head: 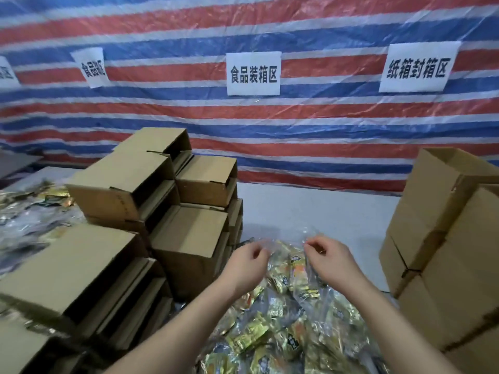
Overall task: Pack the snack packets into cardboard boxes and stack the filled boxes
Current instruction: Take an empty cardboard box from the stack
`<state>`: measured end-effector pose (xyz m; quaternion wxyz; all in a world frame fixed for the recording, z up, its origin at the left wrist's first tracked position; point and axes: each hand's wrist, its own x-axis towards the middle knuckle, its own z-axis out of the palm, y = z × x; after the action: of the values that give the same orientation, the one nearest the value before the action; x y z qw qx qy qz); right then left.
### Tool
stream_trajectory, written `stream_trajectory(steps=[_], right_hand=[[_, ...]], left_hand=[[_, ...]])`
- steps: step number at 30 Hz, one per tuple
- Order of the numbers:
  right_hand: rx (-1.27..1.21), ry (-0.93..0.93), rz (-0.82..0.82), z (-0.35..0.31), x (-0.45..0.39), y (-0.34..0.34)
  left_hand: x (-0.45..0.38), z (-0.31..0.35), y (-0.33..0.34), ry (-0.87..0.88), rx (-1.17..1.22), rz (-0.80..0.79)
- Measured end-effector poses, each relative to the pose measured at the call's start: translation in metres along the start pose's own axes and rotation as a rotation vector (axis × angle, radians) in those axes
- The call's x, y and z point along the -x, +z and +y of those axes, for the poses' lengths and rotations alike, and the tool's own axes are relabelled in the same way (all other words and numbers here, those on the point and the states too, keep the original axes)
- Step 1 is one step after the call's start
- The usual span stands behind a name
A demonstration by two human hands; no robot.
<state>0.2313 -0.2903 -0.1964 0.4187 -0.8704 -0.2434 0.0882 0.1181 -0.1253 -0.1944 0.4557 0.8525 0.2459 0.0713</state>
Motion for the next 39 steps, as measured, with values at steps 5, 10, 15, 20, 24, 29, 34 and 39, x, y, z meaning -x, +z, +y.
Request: stream_trajectory(steps=[5, 10, 15, 20, 24, 29, 34, 39], right_hand=[[-0.015, -0.006, -0.069, -0.024, -0.005, 0.043], [-0.06, -0.036, -0.126, -0.066, -0.029, 0.071], [0.015, -0.115, -0.208, -0.12, -0.058, 0.096], [0.079, -0.159, -0.251, -0.158, -0.08, 0.111], [0.093, -0.169, -0.246, -0.176, -0.086, 0.117], [0.09, -0.192, -0.25, -0.187, -0.088, 0.117], [0.058, -0.232, -0.223, -0.205, -0.092, 0.102], [0.042, -0.344, -0.067, -0.233, -0.094, 0.064]], left_hand=[[-0.002, -0.02, -0.044, 0.042, -0.027, 0.113], [-0.029, -0.019, -0.11, 0.197, -0.368, 0.46], [-0.066, -0.03, -0.197, 0.084, -0.786, 0.578], [-0.084, -0.054, -0.243, -0.125, -0.987, 0.482], [-0.092, -0.063, -0.248, -0.174, -1.002, 0.374], [-0.088, -0.057, -0.244, -0.128, -1.133, 0.411], [-0.059, -0.017, -0.256, -0.085, -1.069, 0.499], [-0.021, 0.04, -0.268, 0.029, -1.021, 0.424]])
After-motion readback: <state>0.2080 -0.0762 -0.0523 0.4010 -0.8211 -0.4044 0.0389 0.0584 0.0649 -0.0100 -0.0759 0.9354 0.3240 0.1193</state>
